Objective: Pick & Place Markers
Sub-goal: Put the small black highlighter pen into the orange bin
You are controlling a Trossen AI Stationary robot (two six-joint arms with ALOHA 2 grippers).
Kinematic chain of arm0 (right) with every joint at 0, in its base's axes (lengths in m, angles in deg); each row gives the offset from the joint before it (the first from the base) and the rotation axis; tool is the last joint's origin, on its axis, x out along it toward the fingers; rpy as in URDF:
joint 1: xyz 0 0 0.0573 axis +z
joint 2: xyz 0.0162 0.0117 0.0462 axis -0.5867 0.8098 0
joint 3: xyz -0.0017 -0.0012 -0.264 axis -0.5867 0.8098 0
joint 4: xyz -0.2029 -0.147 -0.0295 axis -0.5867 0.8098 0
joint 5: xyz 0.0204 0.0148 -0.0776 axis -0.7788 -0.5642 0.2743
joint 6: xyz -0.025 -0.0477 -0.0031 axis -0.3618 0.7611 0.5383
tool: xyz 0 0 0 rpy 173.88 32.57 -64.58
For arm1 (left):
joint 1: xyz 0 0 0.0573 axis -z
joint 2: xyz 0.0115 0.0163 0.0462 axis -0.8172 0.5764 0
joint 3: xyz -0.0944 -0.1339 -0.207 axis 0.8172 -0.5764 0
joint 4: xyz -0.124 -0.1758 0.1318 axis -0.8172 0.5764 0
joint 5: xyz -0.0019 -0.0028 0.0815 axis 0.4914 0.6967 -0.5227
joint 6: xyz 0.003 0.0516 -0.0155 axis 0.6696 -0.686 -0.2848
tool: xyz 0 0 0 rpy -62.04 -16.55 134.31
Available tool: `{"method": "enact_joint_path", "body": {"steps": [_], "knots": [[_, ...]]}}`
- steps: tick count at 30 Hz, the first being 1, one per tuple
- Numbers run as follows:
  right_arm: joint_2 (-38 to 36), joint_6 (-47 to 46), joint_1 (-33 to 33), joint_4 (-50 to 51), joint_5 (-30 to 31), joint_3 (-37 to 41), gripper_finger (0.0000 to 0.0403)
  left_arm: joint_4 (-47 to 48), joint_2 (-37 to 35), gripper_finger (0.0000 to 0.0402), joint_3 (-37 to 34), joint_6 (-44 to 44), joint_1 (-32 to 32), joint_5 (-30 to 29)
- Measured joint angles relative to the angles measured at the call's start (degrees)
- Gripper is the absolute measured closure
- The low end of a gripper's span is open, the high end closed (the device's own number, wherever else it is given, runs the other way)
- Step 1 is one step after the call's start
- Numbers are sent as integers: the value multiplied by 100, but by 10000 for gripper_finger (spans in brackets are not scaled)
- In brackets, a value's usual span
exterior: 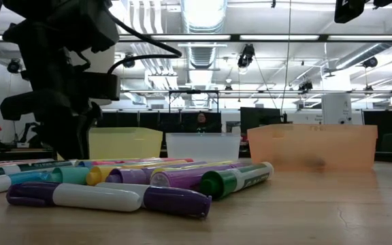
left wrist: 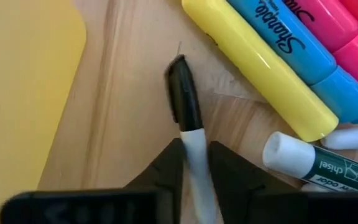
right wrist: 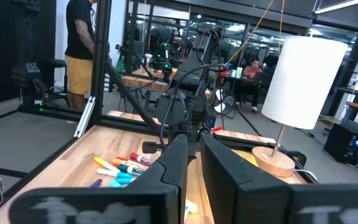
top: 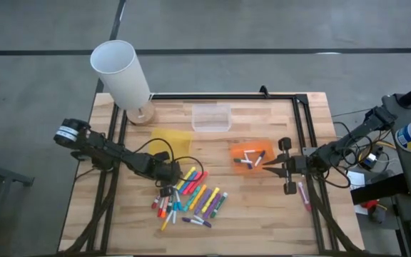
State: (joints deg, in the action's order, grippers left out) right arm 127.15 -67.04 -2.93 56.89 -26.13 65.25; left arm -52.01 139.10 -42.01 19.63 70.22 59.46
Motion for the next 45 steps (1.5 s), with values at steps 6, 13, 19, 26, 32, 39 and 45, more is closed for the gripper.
{"method": "enact_joint_path", "body": {"steps": [6, 13, 19, 26, 32, 39, 45], "knots": [[0, -2, 0, 0, 0, 0, 360, 7, 0, 381, 29, 2, -9, 46], [0, -2, 0, 0, 0, 0, 360, 405, -27, 376, 268, -7, -9, 135], [0, -2, 0, 0, 0, 0, 360, 1072, -257, 376, 693, -122, -9, 125], [-2, -2, 0, 1, 0, 0, 360, 1735, -535, 375, 1415, -360, -54, -101], [0, -2, -1, 4, 0, -2, 360, 1630, -496, 374, 2169, -956, -226, -83], [0, -2, 0, 7, 0, -2, 360, 965, -486, 374, 2779, -1776, -594, -20], [0, -2, 0, 20, 0, -2, 360, -88, -248, 374, 2896, -1983, -946, 317]]}}
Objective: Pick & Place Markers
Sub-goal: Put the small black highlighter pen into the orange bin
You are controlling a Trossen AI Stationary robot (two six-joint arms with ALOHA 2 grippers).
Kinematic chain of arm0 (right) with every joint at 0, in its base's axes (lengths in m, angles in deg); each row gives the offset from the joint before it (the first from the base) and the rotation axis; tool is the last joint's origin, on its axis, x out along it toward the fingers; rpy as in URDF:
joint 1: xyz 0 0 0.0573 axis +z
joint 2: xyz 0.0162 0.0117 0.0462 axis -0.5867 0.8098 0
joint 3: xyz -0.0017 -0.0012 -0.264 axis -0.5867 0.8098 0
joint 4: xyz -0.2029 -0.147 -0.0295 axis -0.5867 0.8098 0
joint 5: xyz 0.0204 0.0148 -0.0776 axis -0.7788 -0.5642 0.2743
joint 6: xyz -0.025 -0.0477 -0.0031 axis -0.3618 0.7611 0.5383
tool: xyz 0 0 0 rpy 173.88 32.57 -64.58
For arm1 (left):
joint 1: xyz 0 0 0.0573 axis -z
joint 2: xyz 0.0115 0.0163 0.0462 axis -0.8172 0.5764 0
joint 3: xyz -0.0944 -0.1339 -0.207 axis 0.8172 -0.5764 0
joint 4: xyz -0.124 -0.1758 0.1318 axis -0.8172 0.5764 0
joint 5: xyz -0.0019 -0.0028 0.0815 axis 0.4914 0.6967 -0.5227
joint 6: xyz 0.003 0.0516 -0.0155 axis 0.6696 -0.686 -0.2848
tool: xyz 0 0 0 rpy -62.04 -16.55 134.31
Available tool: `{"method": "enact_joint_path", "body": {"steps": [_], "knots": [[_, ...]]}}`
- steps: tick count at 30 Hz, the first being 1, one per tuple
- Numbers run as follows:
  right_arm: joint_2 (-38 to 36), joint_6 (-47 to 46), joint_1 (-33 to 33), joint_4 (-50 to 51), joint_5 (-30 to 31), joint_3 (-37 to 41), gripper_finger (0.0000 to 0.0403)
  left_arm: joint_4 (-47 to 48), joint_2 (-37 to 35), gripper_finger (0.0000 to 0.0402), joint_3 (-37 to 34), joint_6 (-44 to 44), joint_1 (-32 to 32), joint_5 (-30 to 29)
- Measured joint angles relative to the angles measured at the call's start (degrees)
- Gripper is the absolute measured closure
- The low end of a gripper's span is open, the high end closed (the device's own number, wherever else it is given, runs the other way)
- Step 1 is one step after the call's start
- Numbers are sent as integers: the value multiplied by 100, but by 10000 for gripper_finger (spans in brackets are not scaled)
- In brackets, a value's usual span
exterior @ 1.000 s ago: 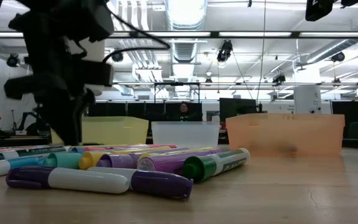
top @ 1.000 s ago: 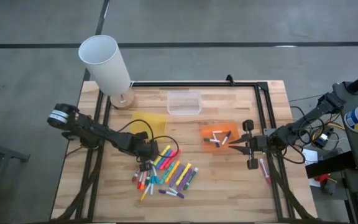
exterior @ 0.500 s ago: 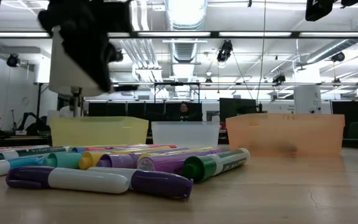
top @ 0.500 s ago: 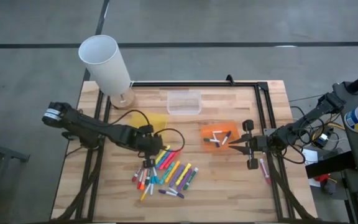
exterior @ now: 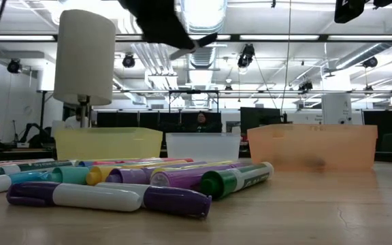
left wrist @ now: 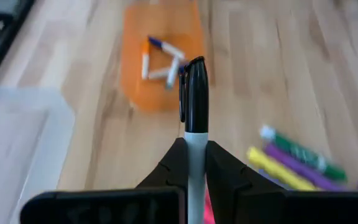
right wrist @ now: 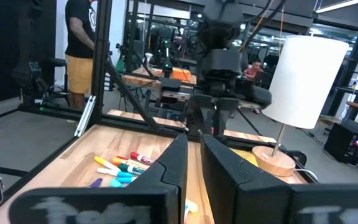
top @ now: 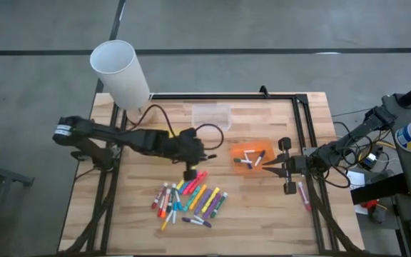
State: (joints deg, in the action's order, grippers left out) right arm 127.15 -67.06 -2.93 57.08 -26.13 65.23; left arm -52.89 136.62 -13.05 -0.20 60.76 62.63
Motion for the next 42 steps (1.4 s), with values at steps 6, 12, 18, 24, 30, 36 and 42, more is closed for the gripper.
{"method": "enact_joint_path", "body": {"steps": [6, 12, 18, 24, 30, 36, 42], "knots": [[-1, 0, 0, 23, 0, 0, 360, -923, 346, 374, 4, 213, -240, 461], [0, 0, -2, 23, 0, 0, 360, -2161, 829, 374, 4, 697, -341, 711], [-1, 0, -2, 21, 0, 0, 360, -2803, 1427, 374, 2, 1242, -454, 1073], [-2, 0, -2, 22, 0, 0, 360, -3710, 1909, 374, 2, 1406, -529, 1275], [0, 0, -2, 20, 0, 0, 360, -4023, 2523, 374, 224, 1441, -696, 1514], [-2, 0, -2, 22, 0, 0, 360, -3996, 2981, 373, 759, 1310, -907, 1503], [0, 0, -2, 23, 0, 0, 360, -3241, 3229, 338, 1250, 1366, -1013, 1466]]}}
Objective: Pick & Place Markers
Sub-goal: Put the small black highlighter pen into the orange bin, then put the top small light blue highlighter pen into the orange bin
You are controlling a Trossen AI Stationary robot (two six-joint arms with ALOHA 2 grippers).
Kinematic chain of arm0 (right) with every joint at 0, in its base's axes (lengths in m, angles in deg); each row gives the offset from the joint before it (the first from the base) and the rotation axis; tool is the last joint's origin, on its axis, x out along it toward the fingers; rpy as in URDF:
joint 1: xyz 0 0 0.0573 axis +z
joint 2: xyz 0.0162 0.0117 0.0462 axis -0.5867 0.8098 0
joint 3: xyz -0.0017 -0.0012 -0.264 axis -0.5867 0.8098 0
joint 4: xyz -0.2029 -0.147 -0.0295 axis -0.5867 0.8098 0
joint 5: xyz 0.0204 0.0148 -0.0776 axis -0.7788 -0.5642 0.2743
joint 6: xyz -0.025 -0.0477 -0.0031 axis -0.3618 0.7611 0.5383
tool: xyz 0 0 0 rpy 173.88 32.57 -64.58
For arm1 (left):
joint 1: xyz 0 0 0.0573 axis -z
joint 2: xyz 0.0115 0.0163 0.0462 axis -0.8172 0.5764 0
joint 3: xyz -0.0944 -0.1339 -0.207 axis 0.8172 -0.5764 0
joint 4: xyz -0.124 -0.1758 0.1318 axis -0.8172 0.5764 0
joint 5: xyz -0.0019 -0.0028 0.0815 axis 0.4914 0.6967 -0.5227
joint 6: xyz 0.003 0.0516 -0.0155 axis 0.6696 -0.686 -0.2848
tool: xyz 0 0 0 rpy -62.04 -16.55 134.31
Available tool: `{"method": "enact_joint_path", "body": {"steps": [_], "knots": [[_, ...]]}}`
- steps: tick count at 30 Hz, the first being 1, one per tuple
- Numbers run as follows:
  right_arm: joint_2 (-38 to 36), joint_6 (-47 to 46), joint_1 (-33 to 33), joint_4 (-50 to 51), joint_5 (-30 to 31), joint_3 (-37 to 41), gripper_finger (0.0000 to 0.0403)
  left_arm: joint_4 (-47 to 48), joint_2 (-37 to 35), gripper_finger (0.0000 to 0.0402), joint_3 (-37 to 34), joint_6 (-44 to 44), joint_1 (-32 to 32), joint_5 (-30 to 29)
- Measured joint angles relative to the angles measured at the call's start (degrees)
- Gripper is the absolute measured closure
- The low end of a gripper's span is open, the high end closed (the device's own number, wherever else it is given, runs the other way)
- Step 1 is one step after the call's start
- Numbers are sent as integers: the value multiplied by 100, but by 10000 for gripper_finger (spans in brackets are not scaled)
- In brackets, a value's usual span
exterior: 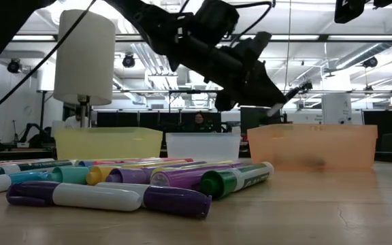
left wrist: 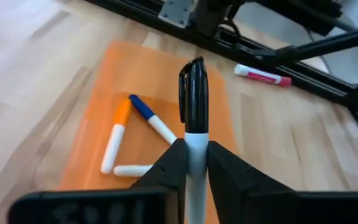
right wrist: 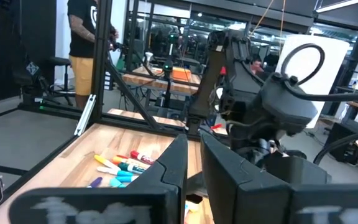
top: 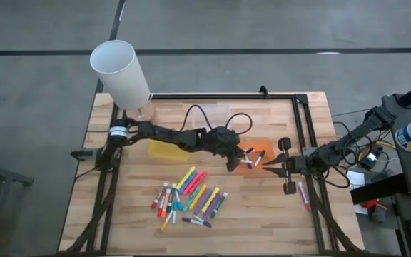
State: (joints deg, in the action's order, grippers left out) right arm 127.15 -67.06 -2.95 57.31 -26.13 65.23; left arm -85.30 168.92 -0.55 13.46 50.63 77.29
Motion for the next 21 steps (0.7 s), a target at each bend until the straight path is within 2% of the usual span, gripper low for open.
{"method": "enact_joint_path", "body": {"steps": [5, 8, 17, 21], "knots": [[-2, 0, 0, 55, 0, -2, 360, 72, 17, 285, 51, -196, 14, 4], [-2, 0, 0, 87, 0, -2, 360, 116, 5, 269, 51, -199, 17, -6], [-1, 0, 0, 90, 0, -2, 360, 353, -41, 264, 64, -225, 6, -24], [0, 0, 0, 89, 0, -2, 360, 1134, -315, 264, 66, -567, 7, -25]]}}
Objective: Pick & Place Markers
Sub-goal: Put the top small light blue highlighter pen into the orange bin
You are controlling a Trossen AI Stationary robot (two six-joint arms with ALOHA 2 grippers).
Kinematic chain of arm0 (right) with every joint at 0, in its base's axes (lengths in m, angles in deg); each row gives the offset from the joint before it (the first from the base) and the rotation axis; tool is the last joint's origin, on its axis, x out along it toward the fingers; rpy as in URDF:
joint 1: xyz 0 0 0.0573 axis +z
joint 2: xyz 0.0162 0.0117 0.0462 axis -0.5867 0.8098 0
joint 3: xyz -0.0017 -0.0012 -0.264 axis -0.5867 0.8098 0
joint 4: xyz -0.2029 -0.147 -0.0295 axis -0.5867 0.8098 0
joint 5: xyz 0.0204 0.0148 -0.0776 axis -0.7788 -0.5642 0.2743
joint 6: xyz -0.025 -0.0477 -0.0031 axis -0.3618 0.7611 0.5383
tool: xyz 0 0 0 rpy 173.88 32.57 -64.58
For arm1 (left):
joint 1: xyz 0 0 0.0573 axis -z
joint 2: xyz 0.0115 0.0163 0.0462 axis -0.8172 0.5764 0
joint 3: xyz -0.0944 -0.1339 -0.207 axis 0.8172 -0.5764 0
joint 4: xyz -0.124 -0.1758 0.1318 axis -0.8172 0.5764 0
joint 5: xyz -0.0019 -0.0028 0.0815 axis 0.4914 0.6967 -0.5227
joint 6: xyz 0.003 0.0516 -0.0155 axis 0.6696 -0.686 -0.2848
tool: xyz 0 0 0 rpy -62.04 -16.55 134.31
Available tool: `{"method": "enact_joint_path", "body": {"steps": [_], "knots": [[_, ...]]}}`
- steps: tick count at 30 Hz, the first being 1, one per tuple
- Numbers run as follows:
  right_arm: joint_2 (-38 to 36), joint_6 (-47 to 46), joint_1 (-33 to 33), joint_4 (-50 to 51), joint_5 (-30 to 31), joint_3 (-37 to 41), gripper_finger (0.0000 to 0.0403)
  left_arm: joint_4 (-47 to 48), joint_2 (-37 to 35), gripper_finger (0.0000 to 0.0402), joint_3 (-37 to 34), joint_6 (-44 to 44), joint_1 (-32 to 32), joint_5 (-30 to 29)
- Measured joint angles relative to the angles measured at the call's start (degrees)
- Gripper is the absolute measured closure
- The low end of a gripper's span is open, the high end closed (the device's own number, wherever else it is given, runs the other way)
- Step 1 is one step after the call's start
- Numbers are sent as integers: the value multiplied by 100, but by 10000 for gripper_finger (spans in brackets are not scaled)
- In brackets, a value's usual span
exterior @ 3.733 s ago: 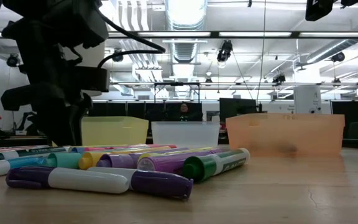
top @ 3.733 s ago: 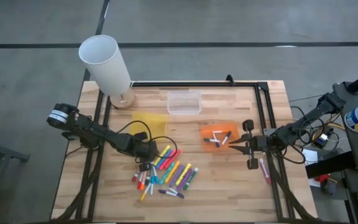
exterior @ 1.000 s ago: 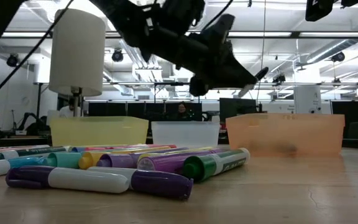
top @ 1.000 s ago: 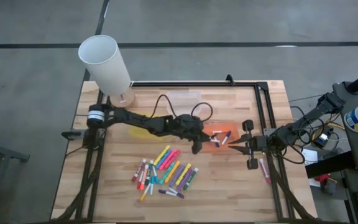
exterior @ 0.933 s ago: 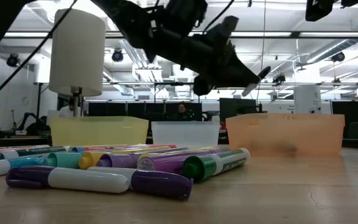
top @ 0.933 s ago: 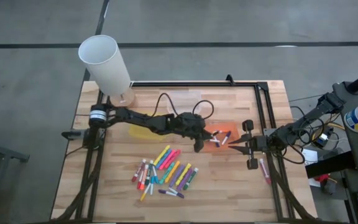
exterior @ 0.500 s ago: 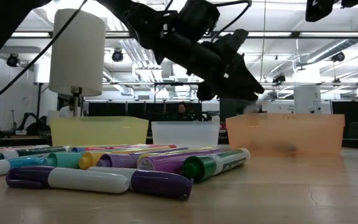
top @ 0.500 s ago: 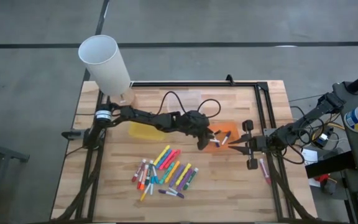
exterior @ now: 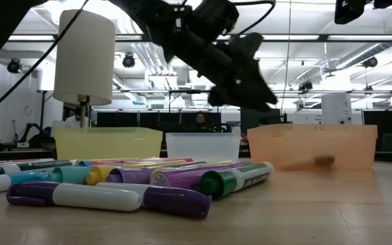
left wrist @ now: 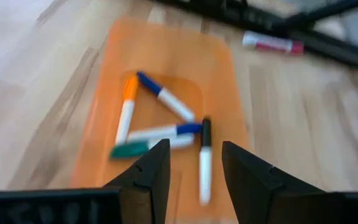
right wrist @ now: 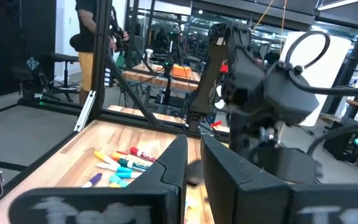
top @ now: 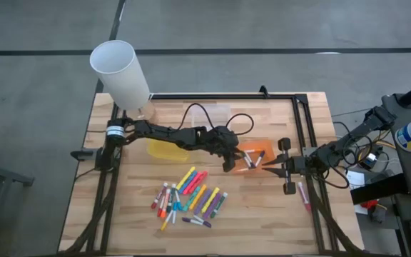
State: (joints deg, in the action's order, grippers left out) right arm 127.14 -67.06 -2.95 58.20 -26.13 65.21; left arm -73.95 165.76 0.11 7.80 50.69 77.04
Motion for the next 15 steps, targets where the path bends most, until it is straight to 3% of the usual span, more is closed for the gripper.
{"method": "enact_joint_path", "body": {"steps": [15], "knots": [[-1, 0, 2, 6, 0, 0, 360, 3457, -1618, 264, 0, -374, 387, -216]]}}
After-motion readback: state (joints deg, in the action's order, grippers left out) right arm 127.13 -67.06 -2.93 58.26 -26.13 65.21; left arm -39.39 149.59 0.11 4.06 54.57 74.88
